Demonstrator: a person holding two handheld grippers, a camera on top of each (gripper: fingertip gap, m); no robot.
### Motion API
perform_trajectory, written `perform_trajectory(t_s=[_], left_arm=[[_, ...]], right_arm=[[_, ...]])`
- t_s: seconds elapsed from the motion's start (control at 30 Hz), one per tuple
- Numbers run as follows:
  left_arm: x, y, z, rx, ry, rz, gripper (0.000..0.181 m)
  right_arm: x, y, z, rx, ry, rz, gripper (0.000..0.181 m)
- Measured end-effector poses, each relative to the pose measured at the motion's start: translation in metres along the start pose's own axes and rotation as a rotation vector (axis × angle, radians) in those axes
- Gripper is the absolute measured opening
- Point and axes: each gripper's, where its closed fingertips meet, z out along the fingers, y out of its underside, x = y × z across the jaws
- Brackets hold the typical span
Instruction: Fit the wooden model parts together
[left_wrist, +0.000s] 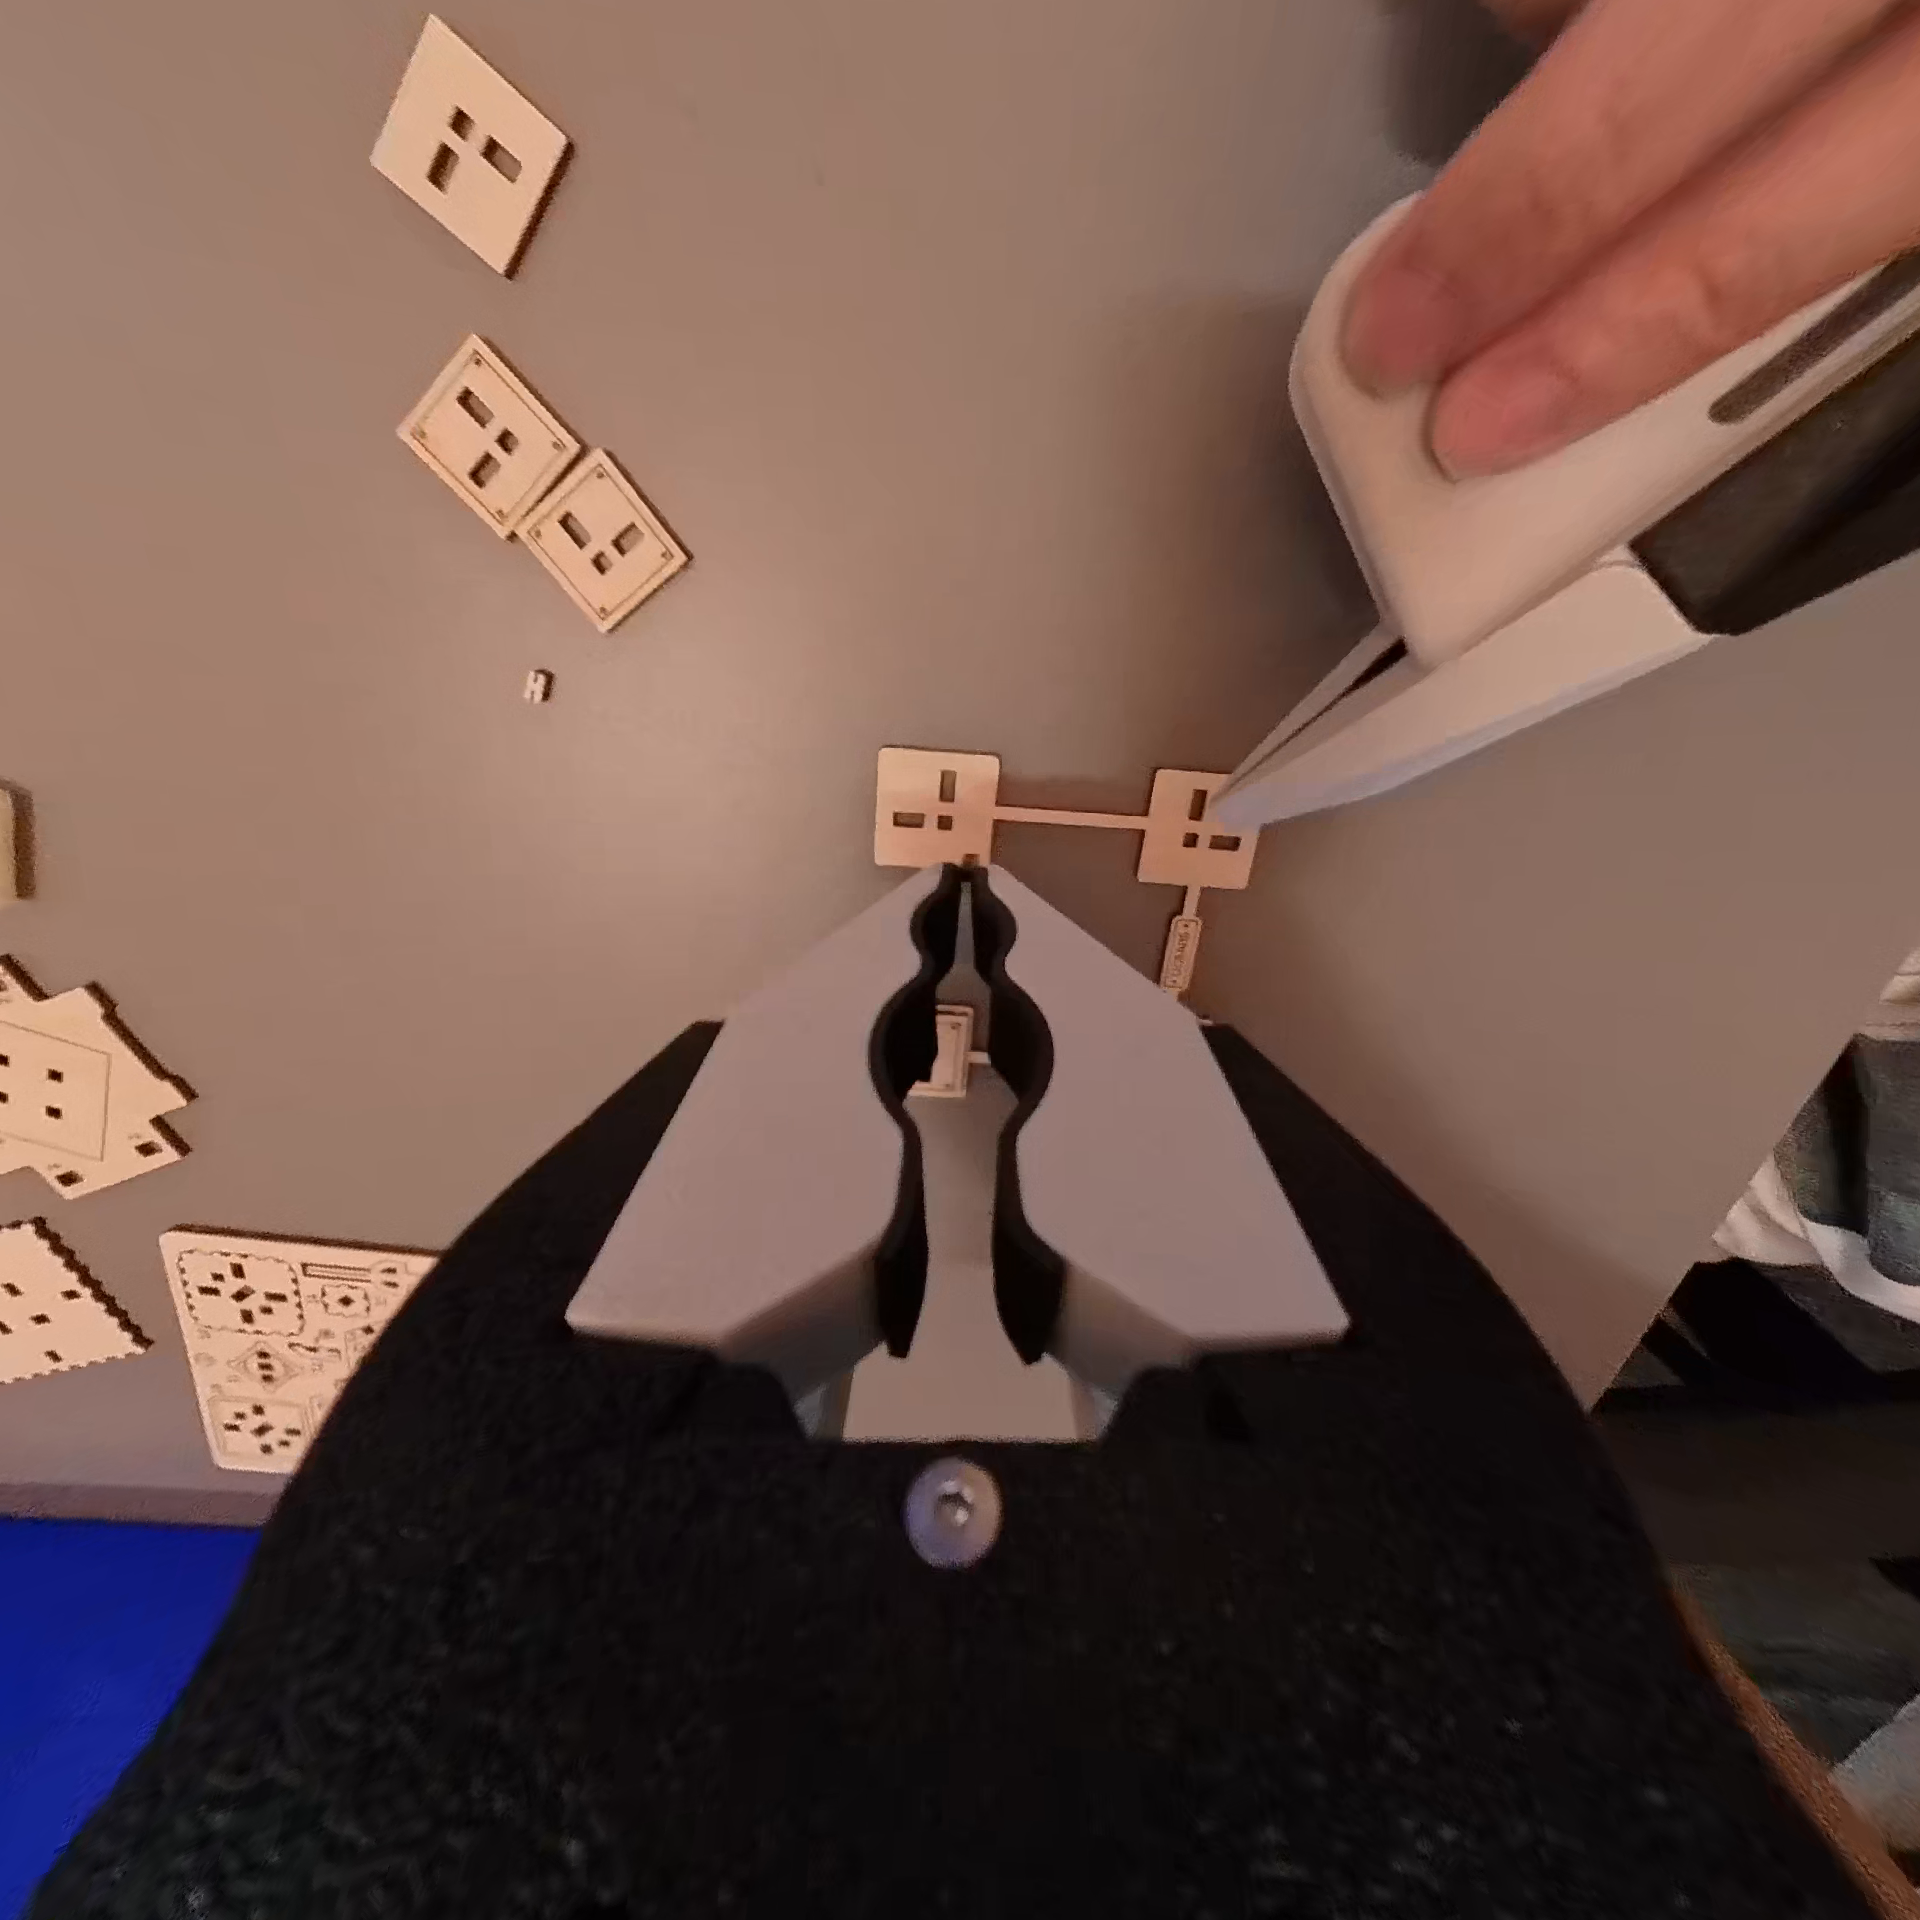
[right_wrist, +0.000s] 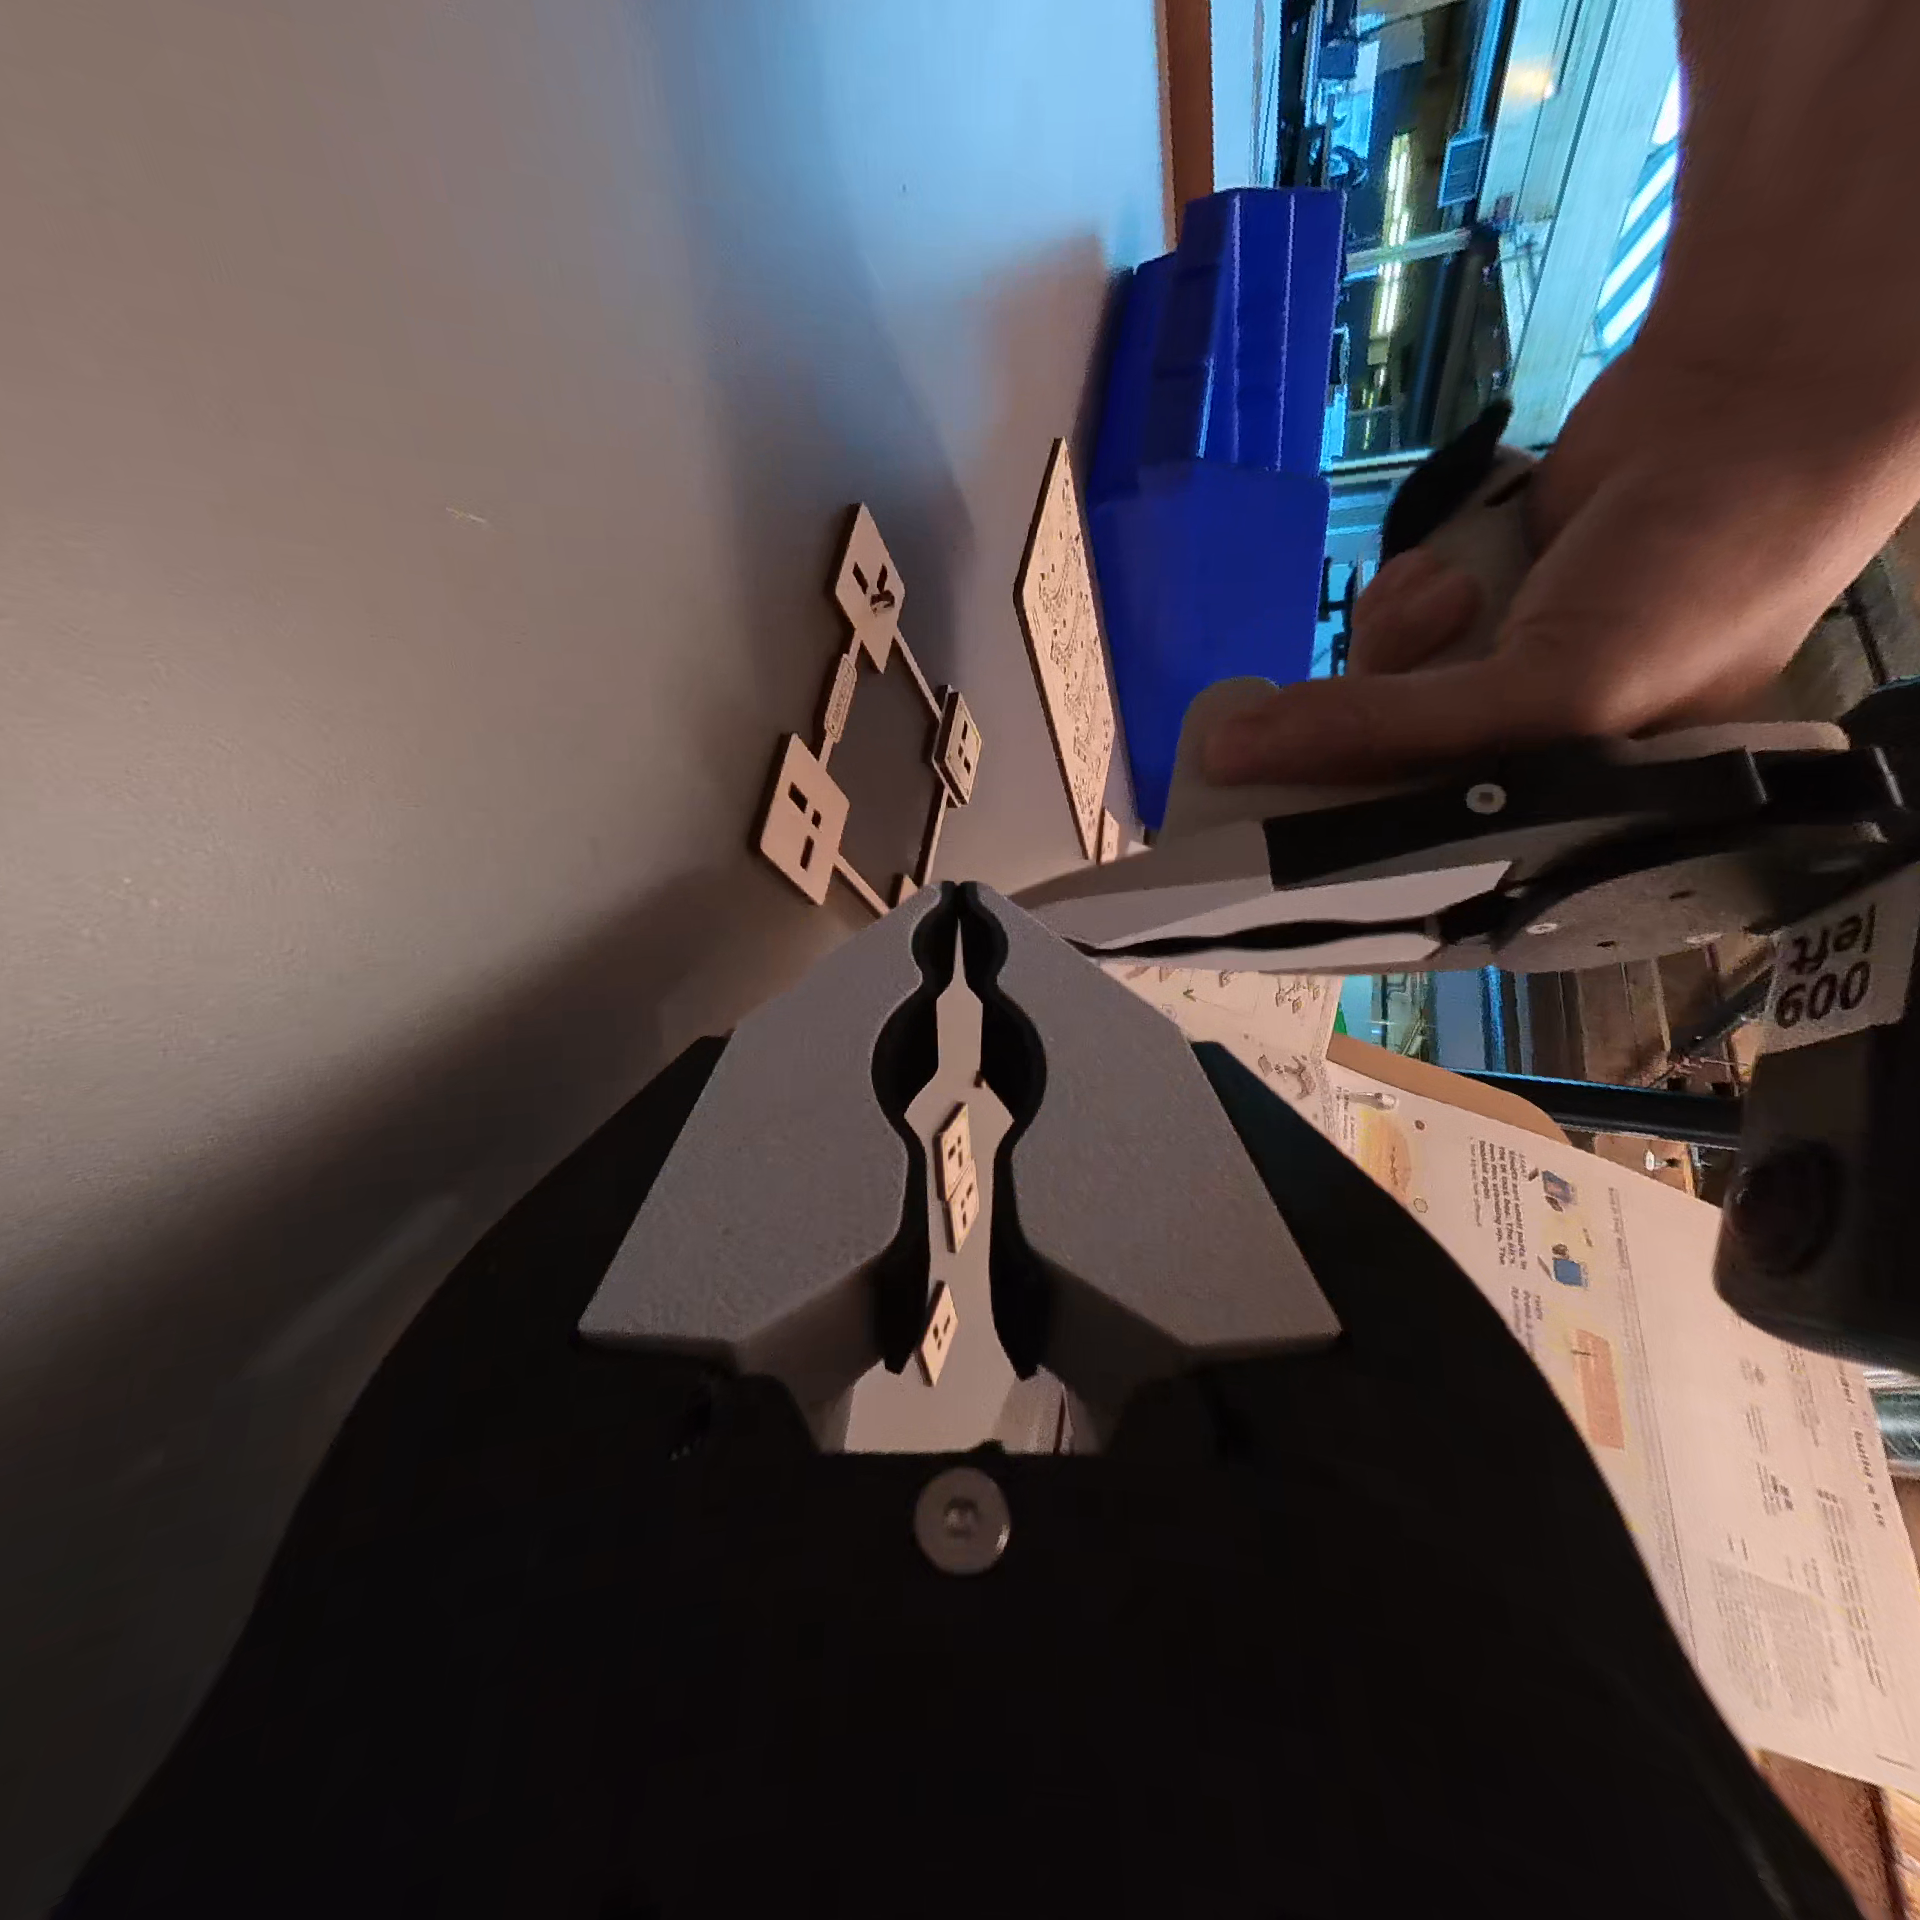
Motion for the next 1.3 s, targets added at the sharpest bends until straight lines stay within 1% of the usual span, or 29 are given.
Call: perform_trajectory(t_s=[0.17,0.27,0.33,0.47,0.6,0.73,0.87,1.07,1.3], left_arm=[[0.005,0.011,0.001,-0.012,-0.026,-0.021,0.0],[0.007,0.014,0.0,-0.003,-0.019,-0.03,0.0],[0.005,0.014,-0.001,0.006,-0.018,-0.021,0.0],[0.0,0.007,0.002,0.021,-0.003,0.021,0.0],[-0.003,0.006,0.01,0.002,-0.004,0.042,0.0],[-0.003,0.003,0.013,0.026,0.001,0.039,0.0],[-0.007,0.007,0.018,0.007,-0.004,0.042,0.0],[-0.004,0.002,0.017,0.038,0.031,0.031,0.0],[-0.005,0.001,0.022,0.01,0.022,0.017,0.0]], right_arm=[[-0.015,0.01,0.005,-0.018,-0.074,0.016,0.0],[-0.016,0.018,0.007,-0.022,-0.072,0.03,0.0],[-0.015,0.024,0.009,-0.037,-0.067,0.057,0.0],[-0.019,0.029,0.013,-0.051,-0.072,0.04,0.0],[-0.018,0.029,0.015,-0.055,-0.06,0.033,0.0],[-0.019,0.028,0.017,-0.034,-0.059,0.039,0.0],[-0.017,0.03,0.021,-0.025,-0.051,0.06,0.0],[-0.017,0.032,0.025,-0.041,-0.052,0.031,0.0],[-0.017,0.033,0.027,-0.053,-0.049,0.017,0.0]])
